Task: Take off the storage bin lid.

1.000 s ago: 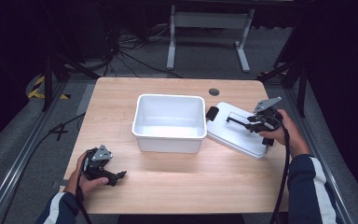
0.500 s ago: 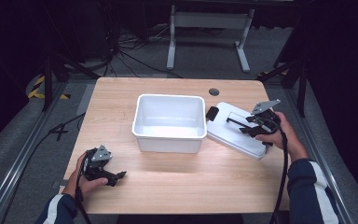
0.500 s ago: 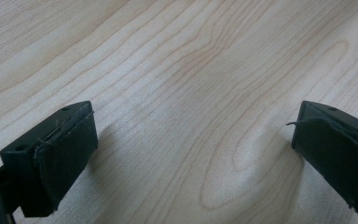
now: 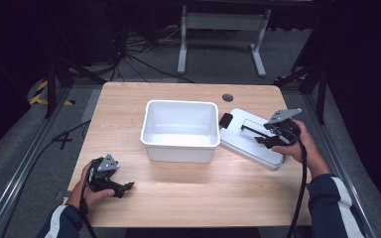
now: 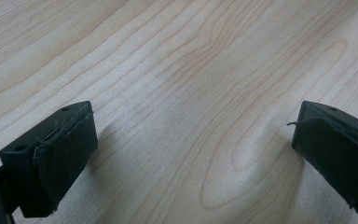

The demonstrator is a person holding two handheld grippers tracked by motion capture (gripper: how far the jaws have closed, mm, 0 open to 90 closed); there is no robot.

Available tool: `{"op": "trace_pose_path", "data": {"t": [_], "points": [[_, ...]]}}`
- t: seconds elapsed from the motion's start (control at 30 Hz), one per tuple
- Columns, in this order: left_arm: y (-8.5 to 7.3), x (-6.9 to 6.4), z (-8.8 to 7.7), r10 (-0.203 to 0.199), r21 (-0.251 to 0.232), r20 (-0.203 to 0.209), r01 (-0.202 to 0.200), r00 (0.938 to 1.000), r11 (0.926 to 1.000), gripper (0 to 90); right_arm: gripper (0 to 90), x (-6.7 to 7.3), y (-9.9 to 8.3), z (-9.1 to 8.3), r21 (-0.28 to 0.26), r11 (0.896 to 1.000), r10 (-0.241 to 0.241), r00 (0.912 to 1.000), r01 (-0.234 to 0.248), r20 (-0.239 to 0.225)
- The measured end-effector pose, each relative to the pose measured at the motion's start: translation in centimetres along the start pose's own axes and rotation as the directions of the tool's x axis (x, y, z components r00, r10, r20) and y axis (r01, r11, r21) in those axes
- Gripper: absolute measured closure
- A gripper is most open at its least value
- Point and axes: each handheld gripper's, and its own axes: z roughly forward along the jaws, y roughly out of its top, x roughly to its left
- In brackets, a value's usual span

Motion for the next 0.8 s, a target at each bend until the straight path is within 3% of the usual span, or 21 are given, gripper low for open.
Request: {"op": "trace_pose_path", "data": {"t": [0.27,0.5,0.8], "points": [[0.0,0.0,0.0,0.003,0.001,0.002,-0.003,1.0000,1.0000,0.2,37.4,0.5,-0.4,-1.5,-0.025,1.000,0.011,0.9999,-0.010,0.010],[0.0,0.0,0.1,0.002,-0.006,-0.002,-0.002,1.0000,1.0000,0.2,37.2,1.3,-1.0,-2.3,0.000,1.000,-0.010,0.9997,0.010,0.020],[0.0,0.0,0.1,-0.002,-0.008,0.000,0.002,1.0000,1.0000,0.1,36.6,2.3,-2.0,-3.4,-0.007,1.000,-0.020,0.9996,0.020,0.021]]}}
